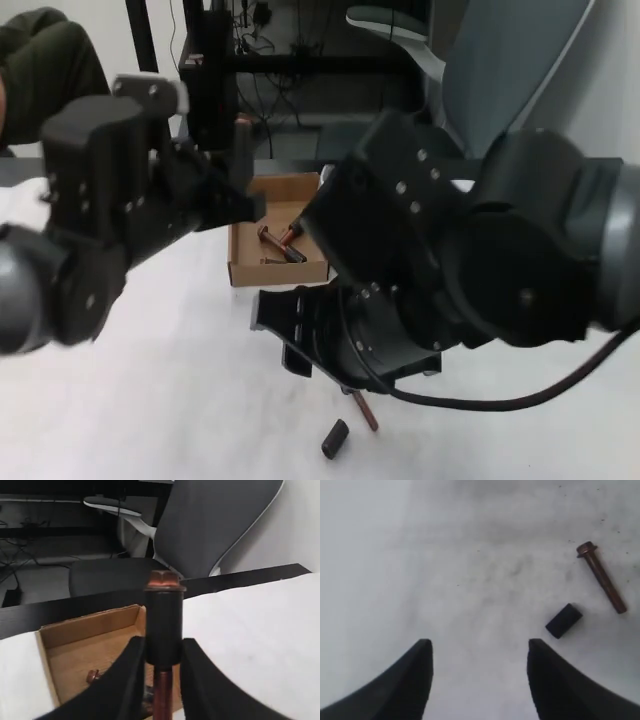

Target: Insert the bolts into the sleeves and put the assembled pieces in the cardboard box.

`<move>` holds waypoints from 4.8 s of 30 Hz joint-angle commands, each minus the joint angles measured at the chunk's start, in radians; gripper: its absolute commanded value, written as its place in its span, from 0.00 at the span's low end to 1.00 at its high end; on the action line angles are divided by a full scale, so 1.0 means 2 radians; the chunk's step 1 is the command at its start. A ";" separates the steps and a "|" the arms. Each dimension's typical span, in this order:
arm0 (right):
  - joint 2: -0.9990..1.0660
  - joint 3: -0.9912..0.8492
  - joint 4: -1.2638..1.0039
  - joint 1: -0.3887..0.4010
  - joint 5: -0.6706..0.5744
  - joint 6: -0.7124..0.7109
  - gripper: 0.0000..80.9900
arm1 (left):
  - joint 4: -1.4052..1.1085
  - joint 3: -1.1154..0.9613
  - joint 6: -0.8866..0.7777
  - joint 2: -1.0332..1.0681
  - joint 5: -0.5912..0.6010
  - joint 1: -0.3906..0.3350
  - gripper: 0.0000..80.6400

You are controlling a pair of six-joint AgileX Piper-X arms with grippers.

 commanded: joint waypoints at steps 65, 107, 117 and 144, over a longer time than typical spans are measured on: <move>0.202 -0.002 0.000 -0.050 0.020 0.061 0.01 | 0.122 -0.109 -0.088 0.054 0.152 0.031 0.87; -0.306 -0.002 0.028 -0.085 0.172 -0.285 0.01 | 0.411 -0.209 -0.375 0.238 -0.059 -0.210 0.84; -0.330 -0.002 -0.088 -0.085 0.171 -0.336 0.01 | 0.448 -0.208 -0.393 0.268 -0.017 -0.226 0.54; -0.346 0.034 0.052 -0.079 0.075 -0.371 0.01 | 0.370 -0.188 -0.072 -0.072 -0.242 -0.223 0.02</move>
